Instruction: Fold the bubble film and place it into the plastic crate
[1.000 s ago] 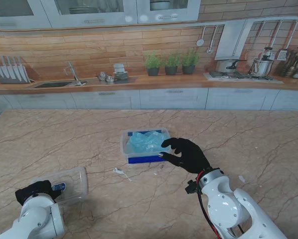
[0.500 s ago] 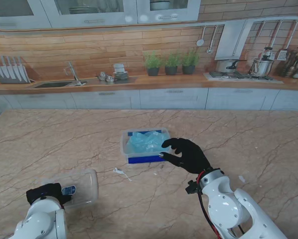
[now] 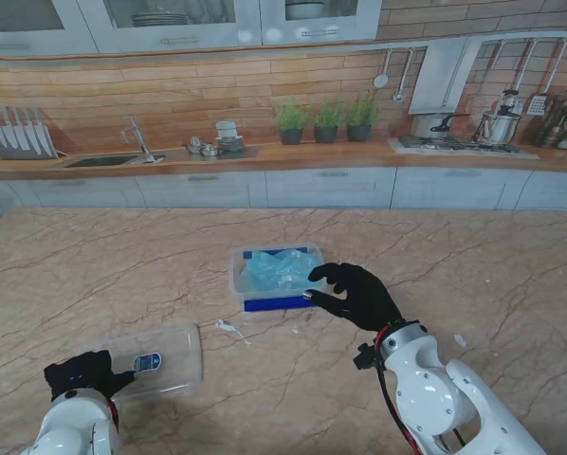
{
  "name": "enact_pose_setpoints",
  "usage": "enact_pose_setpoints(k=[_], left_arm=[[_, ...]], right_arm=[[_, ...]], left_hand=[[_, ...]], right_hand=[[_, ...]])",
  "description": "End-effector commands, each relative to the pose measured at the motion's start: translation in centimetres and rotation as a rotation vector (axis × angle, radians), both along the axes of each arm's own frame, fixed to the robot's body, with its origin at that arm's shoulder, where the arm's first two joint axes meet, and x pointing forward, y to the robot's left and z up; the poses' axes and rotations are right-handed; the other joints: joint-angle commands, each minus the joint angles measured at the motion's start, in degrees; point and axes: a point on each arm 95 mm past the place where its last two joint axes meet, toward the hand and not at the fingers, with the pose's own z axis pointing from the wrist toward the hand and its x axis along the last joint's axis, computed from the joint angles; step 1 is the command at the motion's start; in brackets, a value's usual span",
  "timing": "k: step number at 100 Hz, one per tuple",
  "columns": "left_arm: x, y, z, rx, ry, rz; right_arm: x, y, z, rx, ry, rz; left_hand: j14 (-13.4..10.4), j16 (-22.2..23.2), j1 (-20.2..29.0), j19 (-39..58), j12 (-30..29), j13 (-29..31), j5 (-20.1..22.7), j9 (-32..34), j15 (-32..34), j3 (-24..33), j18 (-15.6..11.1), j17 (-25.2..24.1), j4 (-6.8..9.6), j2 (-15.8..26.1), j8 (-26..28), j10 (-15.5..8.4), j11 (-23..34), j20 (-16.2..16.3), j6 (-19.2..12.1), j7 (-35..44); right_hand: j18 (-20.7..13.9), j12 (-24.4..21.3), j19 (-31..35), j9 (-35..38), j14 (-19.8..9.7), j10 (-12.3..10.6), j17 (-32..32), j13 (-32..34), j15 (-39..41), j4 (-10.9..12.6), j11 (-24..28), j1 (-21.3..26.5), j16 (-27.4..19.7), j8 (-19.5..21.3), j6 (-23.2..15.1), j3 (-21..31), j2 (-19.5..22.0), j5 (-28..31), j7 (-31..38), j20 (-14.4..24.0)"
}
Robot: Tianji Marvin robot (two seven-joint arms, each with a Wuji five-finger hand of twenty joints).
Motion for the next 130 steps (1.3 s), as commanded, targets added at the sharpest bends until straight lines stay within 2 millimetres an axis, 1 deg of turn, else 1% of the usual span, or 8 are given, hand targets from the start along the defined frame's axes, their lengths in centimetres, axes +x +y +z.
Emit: enact_pose_setpoints(k=[1, 29, 51, 57, 73, 103, 119, 130], left_arm=[[-0.6, 0.0, 0.2, -0.018, -0.018, 0.005], [-1.3, 1.3, 1.0, -0.014, -0.160, 0.019], [-1.4, 2.8, 0.7, 0.049, -0.157, 0.094], [-1.3, 3.1, 0.5, 0.058, -0.140, 0.111], [-0.5, 3.7, -0.7, 0.011, -0.079, 0.160], [0.7, 3.9, -2.9, -0.070, 0.009, 0.187], [1.5, 3.2, -3.3, -0.097, 0.018, 0.147], [2.2, 2.4, -3.2, -0.099, 0.028, 0.115]], right_arm=[[-0.2, 0.2, 0.0, 0.005, 0.002, -0.002], [0.0, 0.2, -0.1, 0.003, 0.010, 0.001], [0.0, 0.1, -0.1, 0.004, 0.007, -0.003], [0.0, 0.1, -0.1, 0.004, 0.007, -0.005], [0.0, 0.0, 0.0, 0.005, 0.002, -0.014], [0.0, -0.1, 0.0, 0.005, 0.001, -0.017], [0.0, -0.2, 0.0, 0.003, -0.002, -0.017], [-0.1, -0.4, 0.2, 0.009, -0.014, -0.017]], left_hand=[[0.2, -0.3, -0.7, 0.1, 0.1, -1.9, 0.8, 0.6, -0.1, -0.7, 0.3, -0.6, 1.16, 0.8, 0.1, -0.1, 0.2, 0.4, -0.4, 1.3], [0.3, -0.4, -1.2, 0.3, -0.1, -2.2, 0.7, 0.1, 0.0, -0.9, 0.1, -0.6, 1.07, 2.6, -0.5, 0.0, 0.0, 0.4, -0.2, 0.2], [1.2, -0.2, -1.8, 1.0, -0.2, -1.9, 2.3, 0.9, 0.7, -1.2, 0.3, -0.6, 1.03, 3.3, -0.9, 0.9, 0.2, 0.7, 0.8, -0.3], [2.2, 1.2, -2.5, 2.7, 1.1, -1.2, 3.1, 1.7, 3.2, -1.3, 0.4, 0.3, 1.01, 3.8, -0.6, 1.5, 2.1, 1.6, 1.1, 0.0], [2.9, 2.9, -3.8, 2.6, 3.1, -2.1, 2.5, 0.9, 4.9, -1.4, 0.1, 0.3, 0.93, 5.7, 0.1, 1.6, 3.4, 1.8, 0.7, 0.8], [2.3, 5.6, -5.5, 2.2, 6.8, -3.4, -2.3, -0.7, 6.2, -1.6, -0.8, -0.5, 0.81, 7.2, 14.4, 0.5, 5.2, 1.5, -1.8, 16.2], [1.3, 8.4, -2.6, 3.1, 10.4, -1.7, -2.2, 0.8, 9.3, -1.1, -0.8, 1.0, 1.20, 4.1, 19.9, -1.0, 9.2, 1.8, -3.6, 21.6], [1.0, 10.1, -0.6, 3.8, 12.3, -0.4, -1.4, 2.0, 11.1, -0.6, -0.4, 2.2, 1.42, 2.2, 21.3, -1.6, 11.1, 2.2, -4.2, 23.3]], right_hand=[[0.4, -0.2, -1.4, 0.8, 0.3, 0.5, -0.4, -0.1, -0.7, 2.4, -1.2, 0.1, 0.3, 0.7, 0.0, -1.1, 3.4, 0.5, -1.1, 1.3], [0.3, -0.2, -1.4, 0.8, 0.3, 0.5, -0.4, -0.2, -0.6, 2.4, -1.2, 0.1, 0.4, 0.8, 0.0, -1.1, 3.6, 0.4, -1.1, 1.4], [0.4, -0.2, -1.4, 0.8, 0.3, 0.5, -0.5, -0.2, -0.6, 2.4, -1.1, 0.1, 0.4, 0.8, 0.0, -1.1, 3.5, 0.4, -1.1, 1.4], [0.3, -0.2, -1.4, 0.8, 0.3, 0.4, -0.4, -0.2, -0.7, 2.4, -1.2, 0.2, 0.3, 0.8, -0.1, -1.1, 3.5, 0.4, -1.1, 1.4], [0.4, -0.2, -1.4, 0.9, 0.3, 0.5, -0.5, -0.2, -0.6, 2.4, -1.1, 0.2, 0.4, 0.8, 0.0, -1.1, 3.5, 0.5, -1.1, 1.4], [0.4, -0.2, -1.4, 0.9, 0.3, 0.5, -0.5, -0.1, -0.6, 2.4, -1.1, 0.2, 0.4, 0.8, -0.1, -1.1, 3.5, 0.5, -1.1, 1.4], [0.4, -0.2, -1.4, 0.9, 0.3, 0.5, -0.4, -0.2, -0.6, 2.4, -1.1, 0.1, 0.4, 0.8, 0.0, -1.1, 3.5, 0.5, -1.1, 1.4], [0.4, -0.2, -1.4, 1.0, 0.2, 0.4, -0.4, -0.1, -0.6, 2.4, -1.1, 0.1, 0.4, 0.8, 0.0, -1.1, 3.6, 0.6, -1.1, 1.4]])
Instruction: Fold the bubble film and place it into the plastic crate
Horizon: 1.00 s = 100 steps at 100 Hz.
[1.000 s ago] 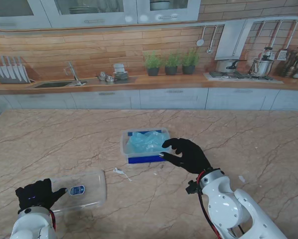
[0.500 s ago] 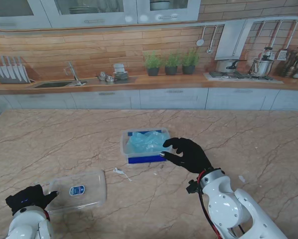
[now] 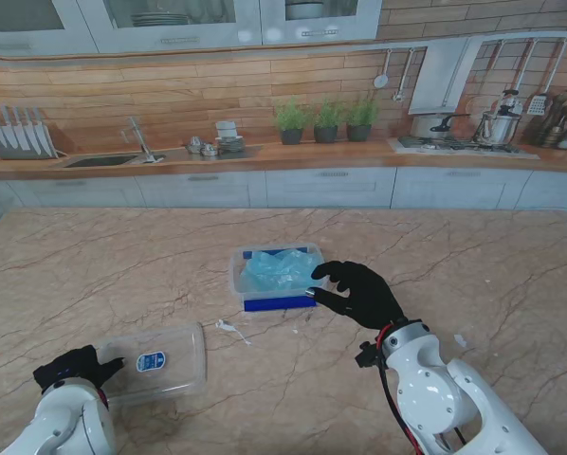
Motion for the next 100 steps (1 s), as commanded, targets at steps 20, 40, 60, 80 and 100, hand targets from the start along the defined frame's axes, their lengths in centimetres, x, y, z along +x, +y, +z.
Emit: enact_pose_setpoints(k=[20, 40, 60, 80, 100], left_arm=[[0.7, -2.5, -0.7, -0.047, 0.094, -0.082], [1.3, -4.4, -0.3, -0.056, 0.118, -0.156], [1.6, -6.1, 0.1, -0.065, 0.122, -0.202], [1.7, -7.6, 0.6, -0.066, 0.124, -0.253], [2.0, -9.2, 0.7, -0.081, 0.137, -0.298]], right_arm=[[-0.8, -0.7, 1.0, 0.036, -0.026, 0.018], [-1.9, -1.4, 1.7, -0.030, 0.012, 0.086], [-2.9, -1.6, 1.1, -0.155, 0.092, 0.140], [-3.1, -1.8, 0.1, -0.221, 0.227, 0.153], [-2.5, -1.3, -1.0, -0.230, 0.359, 0.142]], left_hand=[[0.3, 3.3, 4.3, 4.0, 1.8, 3.4, 3.1, 4.4, 3.6, 1.0, 0.6, 2.8, 1.66, -4.0, 1.0, -5.9, 2.5, 2.0, -4.3, 2.9], [0.0, 4.3, 4.8, 4.5, 2.7, 4.3, 4.0, 5.4, 4.3, 1.2, 0.9, 3.5, 1.64, -4.4, 1.4, -6.3, 3.3, 2.3, -4.9, 4.3], [0.4, 6.5, 5.6, 5.1, 4.6, 4.1, 3.7, 5.0, 5.7, 1.7, 0.9, 3.6, 1.55, -5.4, 1.4, -6.1, 4.7, 3.0, -5.0, 4.9], [0.2, 7.0, 6.2, 5.1, 5.1, 4.0, 3.5, 4.8, 5.6, 2.2, 0.8, 3.3, 1.49, -6.1, 1.3, -6.0, 4.5, 3.6, -5.3, 5.1], [0.1, 7.3, 6.3, 4.8, 5.3, 3.8, 3.2, 4.6, 5.2, 2.6, 0.5, 3.1, 1.40, -6.3, 0.9, -6.0, 4.3, 3.9, -5.0, 5.0]], right_hand=[[0.4, -0.1, -0.9, 2.5, 0.7, 0.7, 0.5, 1.3, 0.1, 2.4, -0.7, 0.1, 0.7, 0.9, 0.3, -1.2, 3.9, 2.4, -0.6, 1.6], [0.2, 2.6, 9.1, 8.2, 2.4, 1.7, 4.4, 6.1, 8.8, 2.4, 4.4, 0.0, 4.7, 3.9, 1.5, -2.1, 5.7, 7.9, 3.2, 5.2], [1.4, 6.6, 19.6, 12.7, 2.9, 3.2, 7.3, 11.0, 18.5, 2.6, 11.9, -0.5, 8.6, 8.6, 3.9, -2.6, 6.8, 13.9, 6.5, 7.4], [2.2, 9.1, 28.5, 16.5, 4.0, 6.0, 10.9, 16.1, 26.5, 2.6, 17.2, -0.5, 10.9, 10.5, 5.1, -3.7, 8.7, 17.5, 7.2, 9.7], [0.0, 13.2, 36.5, 17.8, 2.6, 7.4, 14.4, 19.8, 35.2, 2.4, 23.4, -1.2, 13.1, 11.5, 7.2, -5.1, 10.5, 15.9, 5.2, 11.6]])
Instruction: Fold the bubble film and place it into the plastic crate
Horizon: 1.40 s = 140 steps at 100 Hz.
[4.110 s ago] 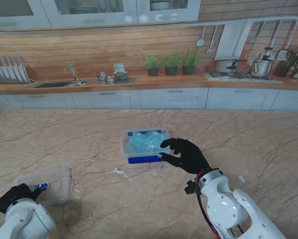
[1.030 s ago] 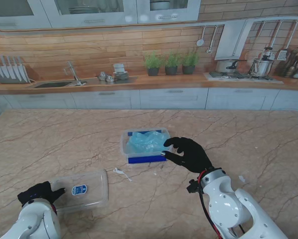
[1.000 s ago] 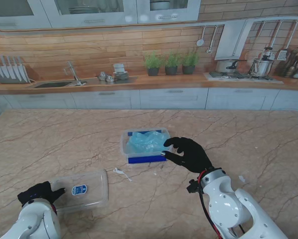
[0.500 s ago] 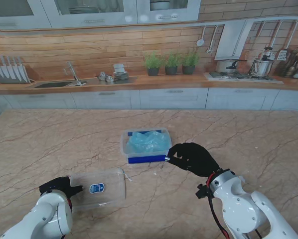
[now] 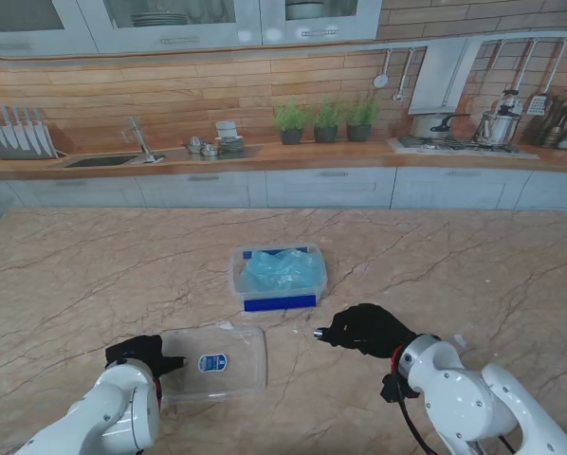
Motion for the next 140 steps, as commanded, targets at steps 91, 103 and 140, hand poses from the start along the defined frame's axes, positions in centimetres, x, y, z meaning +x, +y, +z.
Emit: enact_pose_setpoints(k=[91, 103, 140], left_arm=[[1.7, -3.9, -0.3, -0.227, 0.116, -0.088], [2.0, -4.1, -0.5, -0.257, 0.124, -0.098], [3.5, -6.3, -0.1, -0.348, 0.183, -0.169]], right_arm=[[1.5, 4.6, -4.4, -0.210, 0.360, 0.000], [1.6, 5.1, -4.6, -0.227, 0.365, -0.015], [1.5, 4.3, -5.0, -0.241, 0.330, -0.109]], left_hand=[[1.7, -1.0, 5.8, 2.5, -2.1, 3.1, 5.9, 5.2, -0.8, 0.6, 2.5, 1.3, 1.11, 3.7, -1.9, 0.3, -1.4, 0.6, -2.8, 0.9], [1.9, -1.5, 5.9, 2.4, -2.6, 3.2, 6.4, 5.5, -1.0, 0.5, 2.7, 1.3, 1.13, 3.9, -2.4, 0.5, -1.7, 0.6, -2.8, 0.6], [2.1, -3.8, 6.0, 1.3, -5.0, 1.4, 6.2, 4.1, -3.1, 0.4, 2.3, -0.6, 1.00, 6.3, -5.4, 1.0, -4.5, 0.1, -2.4, -2.3]], right_hand=[[-7.9, 9.0, 19.9, 5.8, -4.4, 4.2, 11.2, 12.0, 18.7, 1.4, 13.2, -1.1, 0.7, -4.7, 6.9, -3.7, 6.7, -6.3, -14.5, 4.2], [-7.5, 8.4, 19.1, 5.3, -3.5, 4.6, 10.0, 11.1, 17.5, 1.5, 12.0, -1.1, 0.5, -4.4, 6.5, -3.8, 6.5, -6.2, -14.4, 4.2], [-7.3, 7.6, 17.9, 4.5, -3.0, 4.7, 8.6, 10.0, 16.0, 1.8, 11.1, -1.3, 0.4, -4.5, 6.3, -3.3, 5.8, -6.6, -15.1, 4.2]])
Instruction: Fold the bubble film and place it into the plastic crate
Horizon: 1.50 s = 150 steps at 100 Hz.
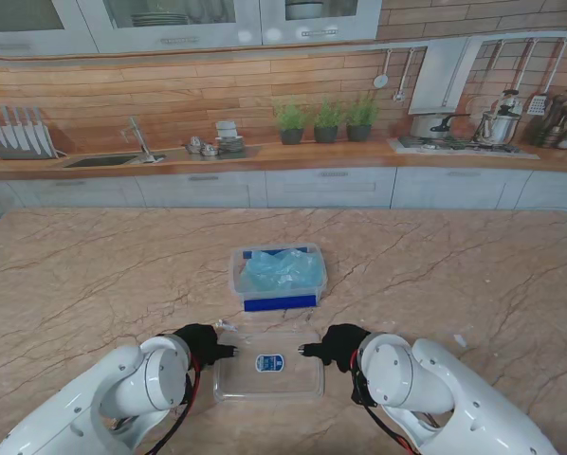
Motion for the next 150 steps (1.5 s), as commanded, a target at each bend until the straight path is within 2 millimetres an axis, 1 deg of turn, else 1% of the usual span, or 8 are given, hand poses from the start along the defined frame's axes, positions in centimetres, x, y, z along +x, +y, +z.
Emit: enact_pose_setpoints(k=[1, 33, 65, 96, 115, 127, 138, 150], left_arm=[[-0.2, -0.8, -0.6, -0.014, 0.033, -0.023], [1.0, -2.8, -0.4, -0.066, 0.055, -0.036], [1.6, -3.7, -0.6, -0.090, 0.066, -0.029], [1.5, -3.1, -0.5, -0.062, 0.118, -0.015], [1.4, -2.8, -0.2, -0.050, 0.126, 0.001], [1.4, -2.6, -0.1, -0.050, 0.124, 0.013], [1.5, -2.5, -0.1, -0.056, 0.125, 0.017], [1.5, -2.3, -0.1, -0.061, 0.116, 0.028]], right_arm=[[-0.6, 0.3, -0.5, 0.003, 0.009, -0.004], [-0.2, -0.7, -0.7, -0.003, -0.025, -0.057], [1.0, -1.1, -0.3, 0.003, -0.052, -0.087], [1.4, -1.7, -0.1, -0.031, -0.064, -0.108], [2.0, -2.1, -0.1, -0.032, -0.078, -0.124], [2.5, -2.2, 0.0, -0.041, -0.082, -0.121], [2.6, -2.3, 0.1, -0.053, -0.095, -0.127], [2.6, -2.7, 0.3, -0.063, -0.106, -0.142]], left_hand=[[0.8, -5.4, 2.2, 0.5, -3.7, -2.1, 0.7, -1.7, -5.9, -0.7, -0.2, -1.4, 1.27, 2.3, -0.8, -0.2, -6.7, -0.1, -4.6, -1.2], [0.7, -6.1, 1.7, -0.1, -4.2, -3.1, 0.0, -2.7, -6.7, -1.0, -0.6, -2.5, 1.22, 2.5, -1.9, 0.0, -7.4, -0.4, -4.2, -2.5], [0.8, -6.4, 1.2, 0.0, -4.5, -2.9, 0.4, -2.3, -6.6, -1.0, -0.4, -2.3, 1.19, 2.7, -2.2, 0.1, -7.4, -0.5, -4.1, -2.5], [1.1, -6.9, 0.0, -0.5, -5.1, -3.6, 0.1, -3.0, -7.4, -1.4, -0.3, -3.2, 1.09, 3.2, -3.0, 1.0, -8.4, -0.7, -3.0, -4.1], [2.6, -8.5, -0.7, -0.2, -7.2, -2.5, 1.5, -1.9, -8.7, -1.3, 1.7, -2.4, 1.10, 3.2, -5.4, 3.1, -10.4, -0.4, -0.2, -6.9], [2.6, -8.9, -0.8, 0.1, -7.9, -1.7, 2.2, -1.0, -8.7, -1.3, 2.1, -1.8, 1.10, 3.2, -5.9, 3.1, -10.6, -0.2, -0.1, -7.1], [2.2, -8.9, -1.1, 0.3, -7.9, -1.7, 1.3, -1.2, -7.8, -1.4, 1.6, -1.5, 1.09, 3.5, -5.6, 2.6, -9.7, 0.0, -0.7, -6.0], [2.4, -8.8, -1.3, 0.8, -7.7, -0.9, 1.5, -0.5, -6.8, -1.4, 1.9, -0.6, 1.11, 3.6, -5.4, 2.8, -8.8, 0.2, -0.6, -5.3]], right_hand=[[-8.0, -0.2, 6.4, -0.5, 0.4, 7.7, -1.1, 1.2, -0.2, 1.7, 0.0, -0.8, -0.1, -1.7, -2.0, -0.9, 1.8, -0.9, -3.4, 2.1], [-7.8, -0.8, 5.7, -0.9, 0.8, 7.8, -1.8, 0.5, -1.2, 1.9, -0.6, -1.0, -0.1, -1.6, -2.3, -0.4, 1.5, -0.9, -3.4, 1.9], [-7.3, -1.6, 4.5, -1.7, 1.6, 8.1, -3.4, -0.7, -2.9, 1.9, -1.7, -0.9, -0.3, -1.4, -2.6, -0.2, 1.3, -1.1, -3.2, 1.6], [-7.3, -2.0, 3.9, -2.1, 1.7, 8.1, -4.1, -1.3, -3.8, 1.9, -2.3, -1.0, -0.2, -1.3, -3.1, -0.1, 1.3, -1.2, -3.0, 1.4], [-6.6, -4.0, 1.2, -3.7, 3.2, 8.4, -7.1, -3.9, -8.0, 1.8, -5.2, -0.9, -1.0, -0.3, -4.3, 0.0, 1.2, -1.2, -1.2, 0.3], [-6.3, -4.8, 0.1, -4.4, 3.7, 8.4, -8.0, -4.9, -9.5, 1.8, -6.3, -0.9, -1.2, 0.1, -4.9, 0.0, 1.3, -1.5, -0.6, -0.3], [-6.2, -5.1, -0.2, -4.4, 3.7, 8.4, -8.1, -4.9, -9.9, 1.8, -6.5, -0.9, -1.2, 0.2, -4.2, 0.0, 1.2, -1.4, -0.3, -0.4], [-5.6, -5.7, -0.6, -3.7, 4.3, 8.7, -8.0, -4.4, -10.5, 1.8, -6.7, -1.0, -1.4, 0.4, -2.2, 0.1, 1.1, 0.1, 0.5, -0.6]])
